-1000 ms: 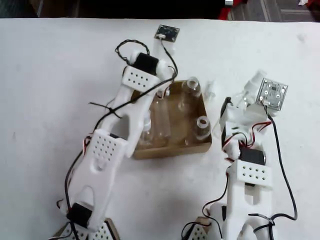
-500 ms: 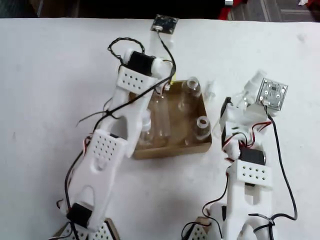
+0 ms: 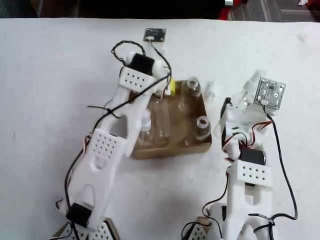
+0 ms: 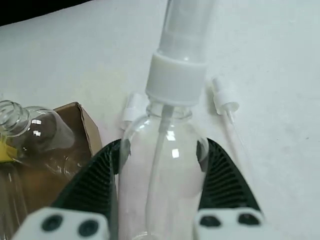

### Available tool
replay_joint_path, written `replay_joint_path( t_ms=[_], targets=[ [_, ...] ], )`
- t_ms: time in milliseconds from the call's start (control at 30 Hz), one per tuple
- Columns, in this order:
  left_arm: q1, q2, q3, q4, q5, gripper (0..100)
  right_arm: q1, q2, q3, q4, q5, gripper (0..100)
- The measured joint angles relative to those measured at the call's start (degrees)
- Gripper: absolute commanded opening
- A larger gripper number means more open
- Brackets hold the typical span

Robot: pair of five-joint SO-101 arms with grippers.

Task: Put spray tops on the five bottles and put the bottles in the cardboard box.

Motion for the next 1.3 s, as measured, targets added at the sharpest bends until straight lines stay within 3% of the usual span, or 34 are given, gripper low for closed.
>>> replay_joint_path(
  t_ms=[300, 500, 1000, 1300],
  targets=[
    [-0.18, 4.48, 0.18, -4.92, 0.00, 22, 0.00, 0.00, 0.00, 0.00, 0.09, 1.8],
    [0.00, 6.33, -0.09, -5.89, 0.35, 2, 0.00, 0.00, 0.00, 0.00, 0.09, 1.8],
    [-0.18, 6.24, -7.82, -3.52, -1.93, 2, 0.00, 0.00, 0.00, 0.00, 0.09, 1.8],
    [-0.53, -3.87, -7.82, -3.52, -2.64, 2, 0.00, 0.00, 0.00, 0.00, 0.09, 1.8]
  ],
)
